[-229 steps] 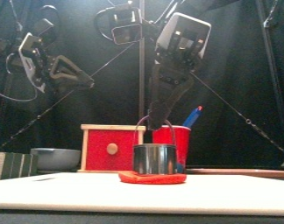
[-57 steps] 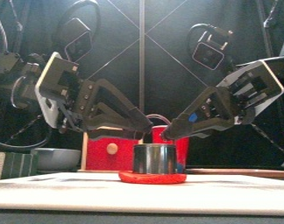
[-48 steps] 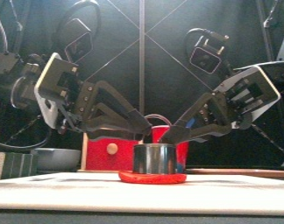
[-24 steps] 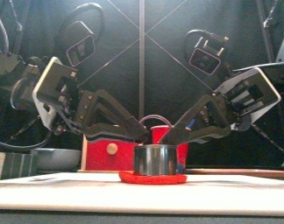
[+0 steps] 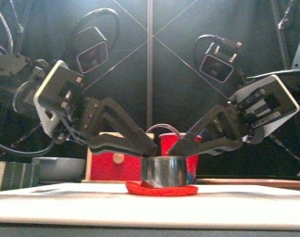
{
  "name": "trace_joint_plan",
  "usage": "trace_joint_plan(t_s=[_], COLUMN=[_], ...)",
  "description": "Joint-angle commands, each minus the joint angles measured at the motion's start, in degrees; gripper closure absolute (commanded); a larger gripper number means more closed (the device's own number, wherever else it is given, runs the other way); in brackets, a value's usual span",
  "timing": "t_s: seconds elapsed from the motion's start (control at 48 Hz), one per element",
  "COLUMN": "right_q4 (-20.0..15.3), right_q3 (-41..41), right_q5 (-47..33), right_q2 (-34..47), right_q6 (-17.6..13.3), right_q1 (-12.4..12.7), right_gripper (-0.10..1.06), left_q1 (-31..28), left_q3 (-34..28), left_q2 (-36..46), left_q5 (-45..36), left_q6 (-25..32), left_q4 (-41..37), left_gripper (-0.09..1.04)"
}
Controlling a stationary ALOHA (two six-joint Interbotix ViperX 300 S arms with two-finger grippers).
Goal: Get the cutter from the drawer then cut the dough then place the extra dough in the bowl
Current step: Cut the dough
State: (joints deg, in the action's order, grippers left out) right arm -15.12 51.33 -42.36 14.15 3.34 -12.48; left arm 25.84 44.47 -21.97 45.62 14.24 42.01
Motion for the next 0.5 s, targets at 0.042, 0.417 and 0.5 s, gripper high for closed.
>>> trace_joint_plan(t_s=[0.042, 0.417, 0.5], right_q4=[-4.0, -10.4, -10.7], right_q3=[0.4, 2.3, 2.0], right_q5=[1.1, 3.0, 3.5], right_q2=[3.2, 6.4, 6.6], right_q6=[-0.1, -0.1, -0.1], right_q1=[-0.6, -3.8, -4.0], right_gripper=[0.43, 0.43, 0.43], left_q1=[1.2, 1.2, 1.3], left_q3=[-0.7, -0.9, -0.7], left_q2=[-1.8, -2.8, -2.8], left_q5=[-4.7, -8.0, -8.5], left_q6=[-0.5, -0.6, -0.6], left_q4=[-0.2, -0.2, 0.3], left_gripper=[0.39, 0.39, 0.39])
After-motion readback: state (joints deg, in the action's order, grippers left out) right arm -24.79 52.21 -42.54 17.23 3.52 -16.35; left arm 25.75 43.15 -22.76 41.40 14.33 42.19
